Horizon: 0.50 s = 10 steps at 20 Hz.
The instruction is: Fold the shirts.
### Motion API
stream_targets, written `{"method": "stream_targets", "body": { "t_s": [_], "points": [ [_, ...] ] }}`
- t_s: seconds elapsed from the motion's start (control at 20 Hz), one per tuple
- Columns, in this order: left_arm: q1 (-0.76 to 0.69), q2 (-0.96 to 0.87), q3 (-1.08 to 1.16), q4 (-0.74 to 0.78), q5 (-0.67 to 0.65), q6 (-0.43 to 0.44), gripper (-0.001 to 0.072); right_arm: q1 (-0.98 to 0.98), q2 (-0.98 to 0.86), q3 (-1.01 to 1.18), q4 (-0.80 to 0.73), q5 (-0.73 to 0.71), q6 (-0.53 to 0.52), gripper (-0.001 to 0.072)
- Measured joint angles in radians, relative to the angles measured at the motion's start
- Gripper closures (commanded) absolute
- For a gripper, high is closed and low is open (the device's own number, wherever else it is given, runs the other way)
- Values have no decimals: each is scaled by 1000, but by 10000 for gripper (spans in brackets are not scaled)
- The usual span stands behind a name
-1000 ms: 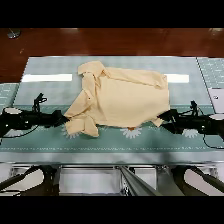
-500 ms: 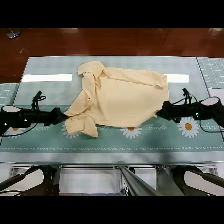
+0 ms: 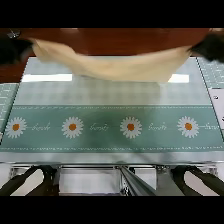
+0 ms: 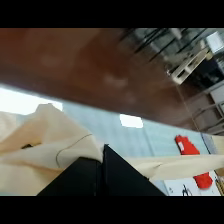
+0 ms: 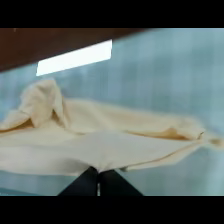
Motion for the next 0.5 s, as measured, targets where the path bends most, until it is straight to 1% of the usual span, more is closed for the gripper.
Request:
{"method": "stream_targets", "body": {
  "t_s": [0.1,0.2,0.35,0.5],
  "points": [
    [23,32,169,15,6,-43,694,0,64,139,-35,26,20,692],
    [63,82,311,86,-1,-97,694,0,145,239,-69,57,34,692],
    [138,205,437,262,-39,-177,694,0,290,314,-138,111,59,692],
    [151,348,484,496,-60,-252,694,0,420,342,-232,182,94,692]
  ]
}}
